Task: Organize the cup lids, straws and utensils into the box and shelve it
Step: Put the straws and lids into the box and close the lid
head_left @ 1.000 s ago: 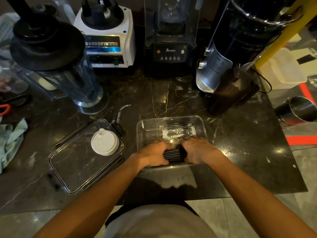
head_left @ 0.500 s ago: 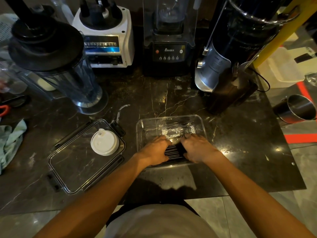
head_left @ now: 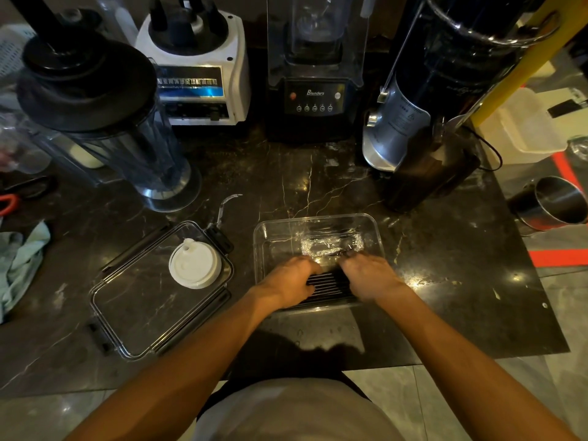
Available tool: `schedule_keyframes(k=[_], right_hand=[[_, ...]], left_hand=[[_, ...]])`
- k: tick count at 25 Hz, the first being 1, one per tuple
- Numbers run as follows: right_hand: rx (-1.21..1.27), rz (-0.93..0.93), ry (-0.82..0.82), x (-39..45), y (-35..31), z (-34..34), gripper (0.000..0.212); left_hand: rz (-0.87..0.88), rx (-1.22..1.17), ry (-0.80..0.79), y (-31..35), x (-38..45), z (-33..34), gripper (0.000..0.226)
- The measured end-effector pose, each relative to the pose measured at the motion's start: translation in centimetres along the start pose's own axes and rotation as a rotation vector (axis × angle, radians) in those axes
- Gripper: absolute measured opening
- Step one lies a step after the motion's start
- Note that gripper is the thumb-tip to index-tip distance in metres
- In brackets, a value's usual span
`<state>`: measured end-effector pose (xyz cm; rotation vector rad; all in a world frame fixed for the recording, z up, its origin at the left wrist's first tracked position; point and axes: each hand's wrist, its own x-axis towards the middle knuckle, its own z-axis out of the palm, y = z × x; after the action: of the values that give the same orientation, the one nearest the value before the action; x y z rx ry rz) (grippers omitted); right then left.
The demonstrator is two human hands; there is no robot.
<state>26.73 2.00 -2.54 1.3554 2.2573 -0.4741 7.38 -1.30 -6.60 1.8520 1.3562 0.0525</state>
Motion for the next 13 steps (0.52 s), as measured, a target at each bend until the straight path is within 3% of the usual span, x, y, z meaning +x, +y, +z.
schedule_keyframes(k=[6,13], right_hand=[[0.052,-0.005,0.061,0.2,-0.2,-0.5,0.038],[0.023,-0.009,0.095,0.8,-0.6,-1.3,0.029]], left_hand=[[-0.002,-0.015,0.004,-0.1,0.2,0.0,0.041],[-0.018,0.005,0.027,-0.8,0.1,-1.8,0.041]])
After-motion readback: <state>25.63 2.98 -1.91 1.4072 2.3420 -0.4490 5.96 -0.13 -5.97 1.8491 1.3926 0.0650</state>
